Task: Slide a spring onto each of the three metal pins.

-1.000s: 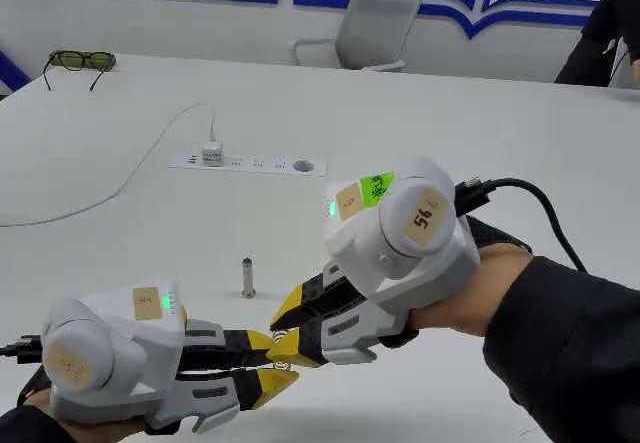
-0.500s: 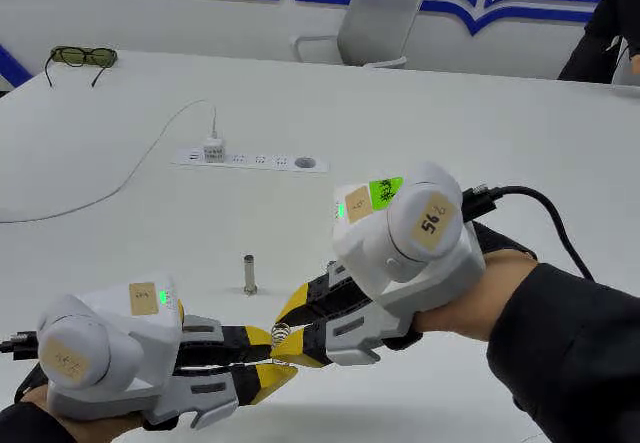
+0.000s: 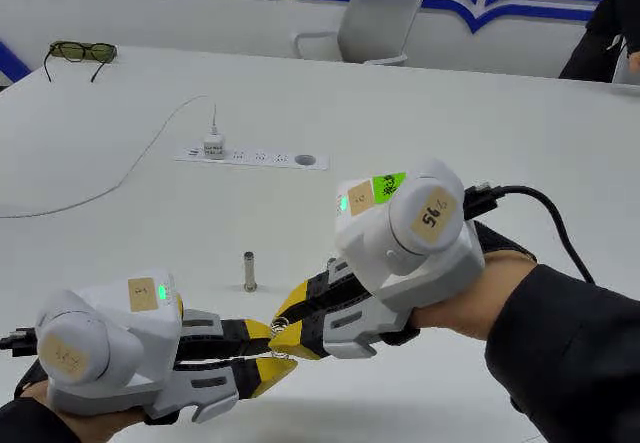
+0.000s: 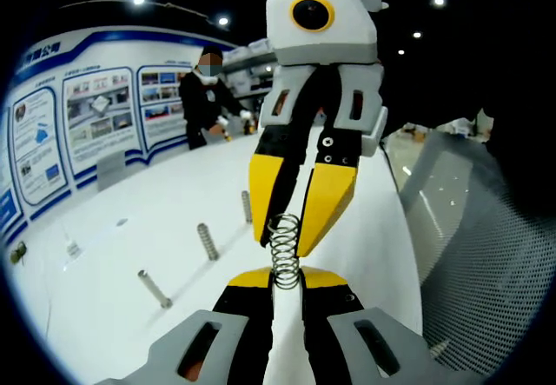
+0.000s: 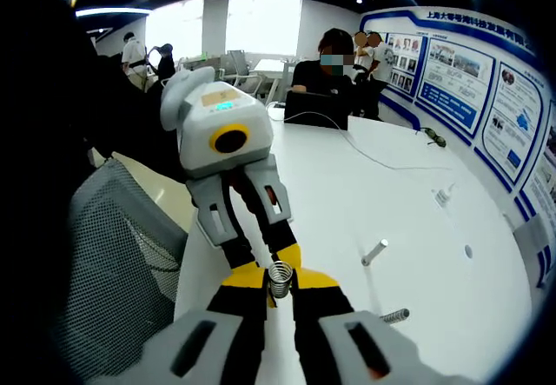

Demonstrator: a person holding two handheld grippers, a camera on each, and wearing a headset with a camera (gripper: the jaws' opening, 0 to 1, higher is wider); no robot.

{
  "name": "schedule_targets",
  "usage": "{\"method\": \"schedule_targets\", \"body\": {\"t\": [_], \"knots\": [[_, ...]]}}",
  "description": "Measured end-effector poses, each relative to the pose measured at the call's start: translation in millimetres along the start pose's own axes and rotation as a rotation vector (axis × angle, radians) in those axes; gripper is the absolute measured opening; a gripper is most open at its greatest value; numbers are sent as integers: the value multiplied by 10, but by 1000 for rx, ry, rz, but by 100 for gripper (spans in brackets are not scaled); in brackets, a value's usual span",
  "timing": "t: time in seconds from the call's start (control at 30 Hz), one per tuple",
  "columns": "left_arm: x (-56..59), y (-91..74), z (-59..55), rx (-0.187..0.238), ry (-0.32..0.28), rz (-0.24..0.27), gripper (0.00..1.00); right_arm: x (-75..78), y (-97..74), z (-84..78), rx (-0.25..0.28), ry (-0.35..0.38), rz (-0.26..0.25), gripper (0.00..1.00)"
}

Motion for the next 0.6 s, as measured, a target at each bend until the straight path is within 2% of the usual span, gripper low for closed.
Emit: {"method": "schedule_targets", "body": {"t": [0.27,0.6], "knots": [[-64,-41,-23,3,-3,32,12,56,1,38,18,24,-18,12],[-159,-124,-74,6,-39,78,22,163,-5,67,26,38,-47,12]]}}
Point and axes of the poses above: the centre of the closed fingertips' face, and the gripper's own axes: y roughly forward along the fingers, x roughly to its right, z roughly out of its top, the point moved 3 cm from there along -y, roughly backward along the fingers, and after that the axes turned 3 degrees about y, right-handed, at the moved point
